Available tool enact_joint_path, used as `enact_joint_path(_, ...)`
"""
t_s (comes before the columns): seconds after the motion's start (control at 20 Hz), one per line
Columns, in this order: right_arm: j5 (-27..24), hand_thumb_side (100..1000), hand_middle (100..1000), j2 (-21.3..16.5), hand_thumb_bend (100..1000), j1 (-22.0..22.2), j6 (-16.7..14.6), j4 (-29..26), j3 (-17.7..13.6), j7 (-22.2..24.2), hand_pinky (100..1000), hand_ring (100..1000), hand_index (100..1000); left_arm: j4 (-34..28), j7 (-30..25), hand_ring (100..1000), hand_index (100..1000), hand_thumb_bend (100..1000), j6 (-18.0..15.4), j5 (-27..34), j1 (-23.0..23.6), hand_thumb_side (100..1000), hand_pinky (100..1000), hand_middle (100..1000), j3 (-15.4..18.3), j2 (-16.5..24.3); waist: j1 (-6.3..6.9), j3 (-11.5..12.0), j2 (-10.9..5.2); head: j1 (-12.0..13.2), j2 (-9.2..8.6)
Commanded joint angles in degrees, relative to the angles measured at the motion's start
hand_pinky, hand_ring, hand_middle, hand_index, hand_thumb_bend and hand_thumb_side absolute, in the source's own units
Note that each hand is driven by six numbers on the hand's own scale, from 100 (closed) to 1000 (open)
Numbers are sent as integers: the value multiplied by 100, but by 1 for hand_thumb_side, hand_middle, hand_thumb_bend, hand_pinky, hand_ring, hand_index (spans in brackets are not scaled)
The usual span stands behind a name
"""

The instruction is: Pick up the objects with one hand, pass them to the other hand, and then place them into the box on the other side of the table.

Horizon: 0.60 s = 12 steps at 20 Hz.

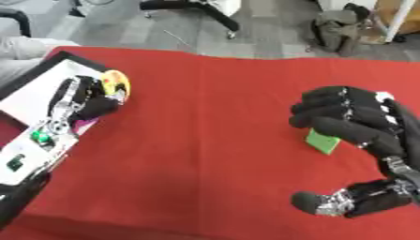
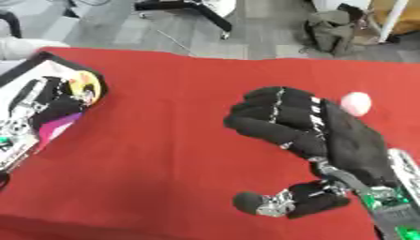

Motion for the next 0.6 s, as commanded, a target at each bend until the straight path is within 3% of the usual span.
enact_joint_path(0.05, -27, 324, 771, -110, 382, -21, -43, -16, -13, 53, 782, 768, 989, 941, 1046, 554, 419, 263, 736, -157, -392, 221, 782, 353, 411, 382, 20, -19, -107, 126, -125)
enact_joint_path(0.1, -37, 328, 770, -111, 376, -11, -53, -10, -7, 70, 783, 768, 989, 1257, 1133, 611, 532, 418, 765, -224, -521, 341, 791, 451, 426, 426, 20, -31, -110, 151, -146)
enact_joint_path(0.15, -48, 330, 770, -113, 372, -3, -64, -4, -1, 87, 784, 768, 989, 1563, 1138, 642, 598, 492, 828, -410, -639, 388, 800, 497, 399, 483, 20, -49, -113, 189, -173)
enact_joint_path(0.2, -59, 332, 769, -110, 367, 3, -69, 4, 2, 103, 785, 767, 988, 1841, 1059, 739, 768, 710, 930, -700, -740, 503, 837, 630, 352, 531, 19, -68, -115, 228, -199)
enact_joint_path(0.3, -76, 340, 768, -96, 356, 13, -72, 42, 4, 139, 787, 767, 988, 2309, 736, 802, 853, 841, 1213, -1427, -939, 575, 871, 735, 337, 595, 15, -96, -126, 305, -236)
enact_joint_path(0.45, -87, 345, 768, -90, 346, 19, -85, 97, -1, 178, 787, 766, 988, 2625, 515, 835, 867, 953, 1510, -2291, -1141, 674, 899, 767, 517, 632, 10, -102, -145, 355, -273)
enact_joint_path(0.6, -82, 345, 768, -115, 343, 41, -71, 130, -44, 179, 787, 766, 987, 2500, 518, 829, 838, 927, 1559, -2623, -1198, 658, 902, 751, 675, 663, 20, -84, -158, 287, -272)
